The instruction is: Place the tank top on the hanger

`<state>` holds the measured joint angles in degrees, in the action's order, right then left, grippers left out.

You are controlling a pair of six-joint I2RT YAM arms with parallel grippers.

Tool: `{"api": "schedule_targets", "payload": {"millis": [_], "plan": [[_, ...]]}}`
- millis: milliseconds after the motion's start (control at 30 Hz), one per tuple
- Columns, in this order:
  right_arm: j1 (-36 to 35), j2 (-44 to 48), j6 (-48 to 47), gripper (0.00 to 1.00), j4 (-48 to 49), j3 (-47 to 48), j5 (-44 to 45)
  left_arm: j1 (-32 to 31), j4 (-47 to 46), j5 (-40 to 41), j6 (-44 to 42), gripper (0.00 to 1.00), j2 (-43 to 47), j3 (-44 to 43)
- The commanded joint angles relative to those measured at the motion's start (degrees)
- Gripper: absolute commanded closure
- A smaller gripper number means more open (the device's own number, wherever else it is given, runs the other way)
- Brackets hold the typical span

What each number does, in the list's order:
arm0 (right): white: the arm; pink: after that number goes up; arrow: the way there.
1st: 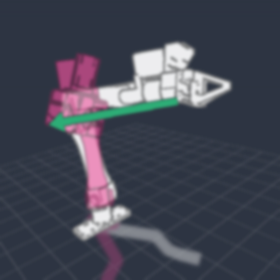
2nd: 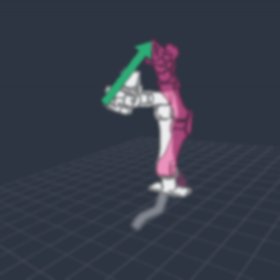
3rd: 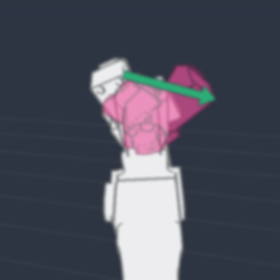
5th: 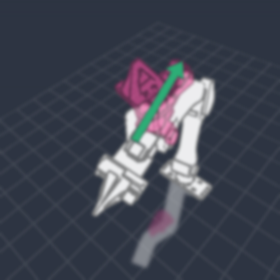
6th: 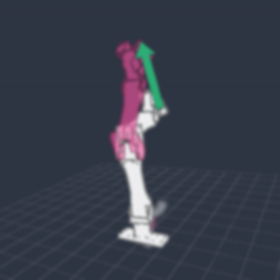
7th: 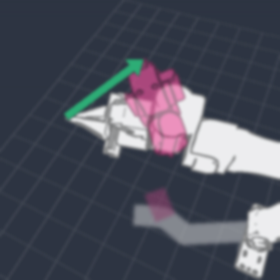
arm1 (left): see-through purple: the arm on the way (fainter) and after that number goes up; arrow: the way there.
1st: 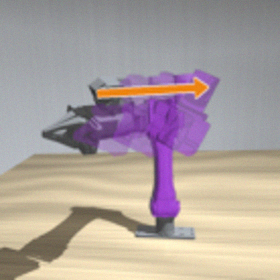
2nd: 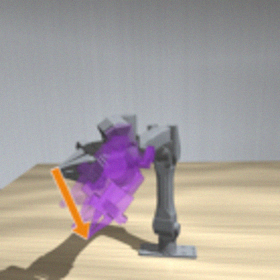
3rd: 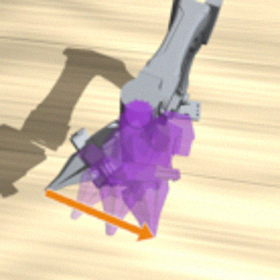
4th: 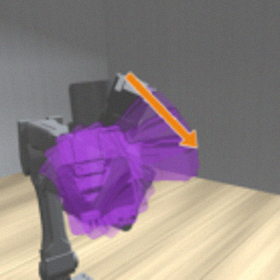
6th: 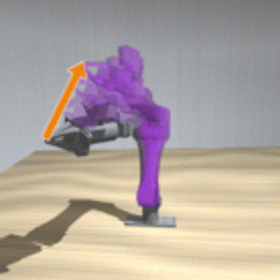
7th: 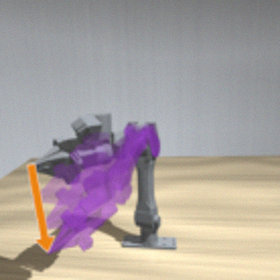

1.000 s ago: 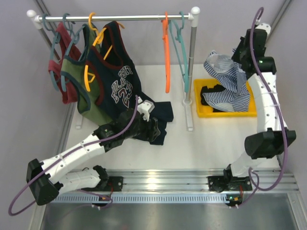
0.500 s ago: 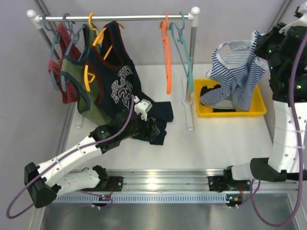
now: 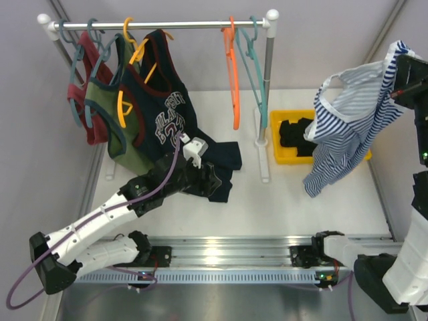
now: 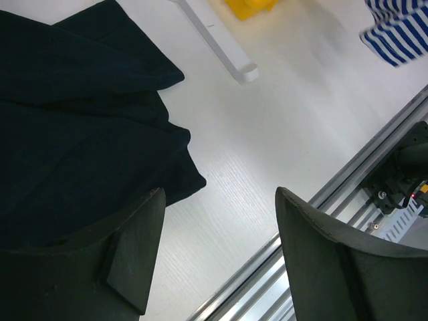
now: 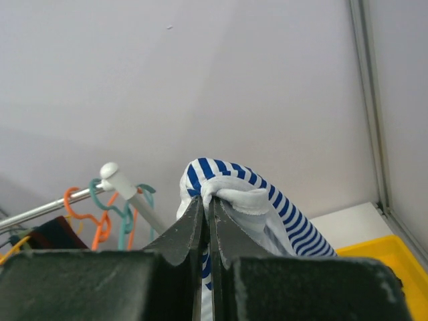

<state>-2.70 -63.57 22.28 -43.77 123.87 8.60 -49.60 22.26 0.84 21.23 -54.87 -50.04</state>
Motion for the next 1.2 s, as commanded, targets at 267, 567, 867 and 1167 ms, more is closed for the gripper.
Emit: {"api": "schedule_targets", "payload": {"millis": [267, 567, 867, 1167], "plan": [[0.33, 12.85, 9.17, 1.0, 10.7, -33.94, -14.83, -0.14, -11.69, -3.74, 7.32, 0.26, 4.16, 6.0], [-13.27, 18.4, 14.36, 1.0, 15.55, -55.04, -10.49, -0.14, -37.19, -7.52, 19.89, 0.24, 6.36, 23.05], [-45.63, 10.58, 16.74, 1.0, 18.28, -57.17, 11.7, -0.05, -32.47, 2.31, 18.06, 0.24, 13.38, 24.38], [-51.09, 3.63, 13.49, 1.0, 18.2, -46.54, 13.19, -0.05, -22.62, 9.26, 14.8, 0.2, 23.23, 22.09]]}}
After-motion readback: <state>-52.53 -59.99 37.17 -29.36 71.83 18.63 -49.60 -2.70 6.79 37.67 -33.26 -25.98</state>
